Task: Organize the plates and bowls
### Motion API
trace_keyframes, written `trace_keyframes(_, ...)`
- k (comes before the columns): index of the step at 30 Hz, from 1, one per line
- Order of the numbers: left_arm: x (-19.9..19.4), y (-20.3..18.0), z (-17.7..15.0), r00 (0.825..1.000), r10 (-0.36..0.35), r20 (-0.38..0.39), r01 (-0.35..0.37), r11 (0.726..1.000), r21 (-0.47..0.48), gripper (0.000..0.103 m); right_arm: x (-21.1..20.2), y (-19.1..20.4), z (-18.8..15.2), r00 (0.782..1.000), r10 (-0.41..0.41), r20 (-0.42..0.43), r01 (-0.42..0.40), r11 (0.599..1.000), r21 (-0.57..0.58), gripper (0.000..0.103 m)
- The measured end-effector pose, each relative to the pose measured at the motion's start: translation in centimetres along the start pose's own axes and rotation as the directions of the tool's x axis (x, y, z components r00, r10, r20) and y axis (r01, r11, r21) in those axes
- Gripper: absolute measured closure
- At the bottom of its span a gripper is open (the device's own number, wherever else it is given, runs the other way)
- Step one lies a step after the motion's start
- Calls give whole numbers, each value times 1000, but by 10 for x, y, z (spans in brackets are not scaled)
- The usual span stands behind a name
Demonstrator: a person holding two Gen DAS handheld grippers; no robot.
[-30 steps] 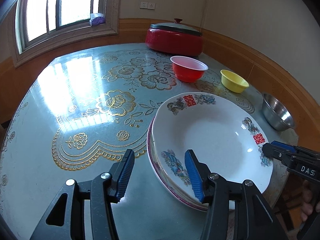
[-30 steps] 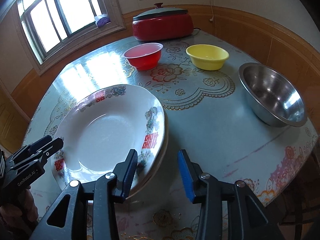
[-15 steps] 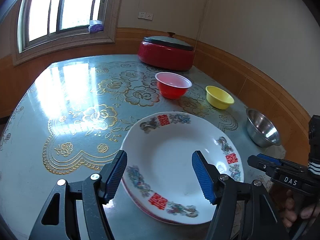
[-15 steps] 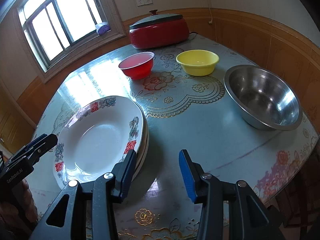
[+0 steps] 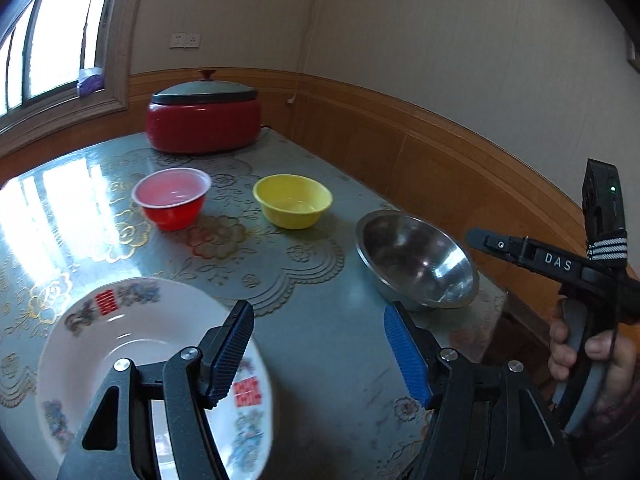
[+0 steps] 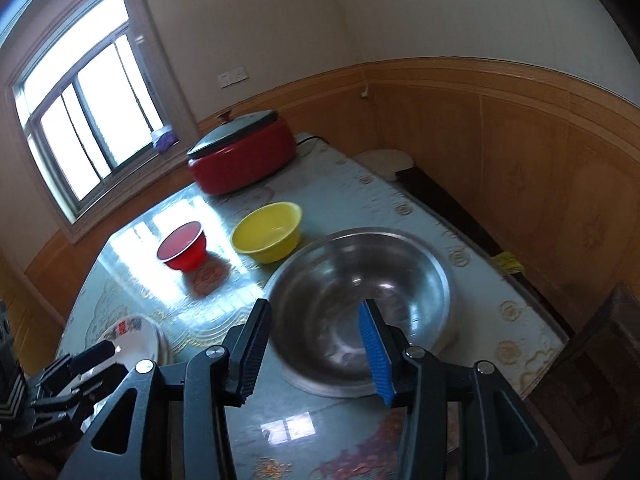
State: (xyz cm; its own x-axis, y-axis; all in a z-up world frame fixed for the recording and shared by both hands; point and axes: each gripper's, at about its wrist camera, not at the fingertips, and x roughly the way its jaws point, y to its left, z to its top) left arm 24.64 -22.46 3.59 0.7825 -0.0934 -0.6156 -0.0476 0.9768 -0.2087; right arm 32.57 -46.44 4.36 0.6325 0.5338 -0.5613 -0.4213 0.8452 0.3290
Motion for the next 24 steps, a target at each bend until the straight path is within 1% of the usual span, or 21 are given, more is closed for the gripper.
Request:
trace_keyframes(2,17,-13,5,1000,-14,-13,14,1000,10,32,2,-27,8,999,-33,-1,33,998,46,57)
trace_keyframes(3,24,-20,8,1000,-15,-12,15,1000,13,30,4,-39,11,999,-37,-5,37,997,67,55)
trace_keyframes(5,37,-31,11,1000,-16,-10,16,1000,24,18,9,-60,17,999,-34,-22,36,995,92,53)
trace_keyframes(7,50,-37,12,999,-14,-39,14,1000,19,14,17,-72,21,999,-25,-44,29,995,95,53)
trace_keyframes(9,65,-39,14,997,-13,-75,13,1000,-4,16,27,-82,26,998,-5,-67,12,995,101,53)
trace_keyframes(11,78,-39,17,994,-8,-111,3,999,-41,36,37,-87,30,996,20,-83,-12,995,102,53)
trace_keyframes(12,84,-38,18,991,-5,-133,-4,998,-63,38,42,-90,31,996,22,-92,-13,995,98,53)
trace_keyframes(15,102,-34,19,984,-1,-179,-22,992,-125,39,55,-96,32,992,38,-121,-27,996,85,53)
trace_keyframes(17,110,-34,21,983,-12,-186,-14,990,-140,39,63,-99,31,989,45,-141,-34,996,79,55)
trace_keyframes(18,113,-34,23,983,-9,-185,-18,989,-147,39,68,-101,32,987,54,-149,-43,996,78,59)
trace_keyframes(19,116,-34,24,983,-11,-183,-18,988,-153,39,72,-103,33,985,66,-159,-54,995,78,60)
trace_keyframes(20,120,-35,25,983,-25,-181,-5,987,-161,39,76,-104,33,983,77,-168,-65,995,77,62)
trace_keyframes(21,125,-36,26,982,-39,-184,8,985,-170,39,81,-105,33,981,82,-176,-70,995,75,67)
trace_keyframes(22,130,-36,27,980,-50,-190,16,984,-178,39,86,-104,33,979,85,-184,-73,995,70,70)
trace_keyframes(23,135,-37,28,978,-61,-200,24,983,-181,40,90,-104,32,978,87,-191,-76,995,65,74)
trace_keyframes(24,140,-38,28,976,-66,-208,29,984,-177,43,94,-104,31,976,88,-201,-78,995,59,78)
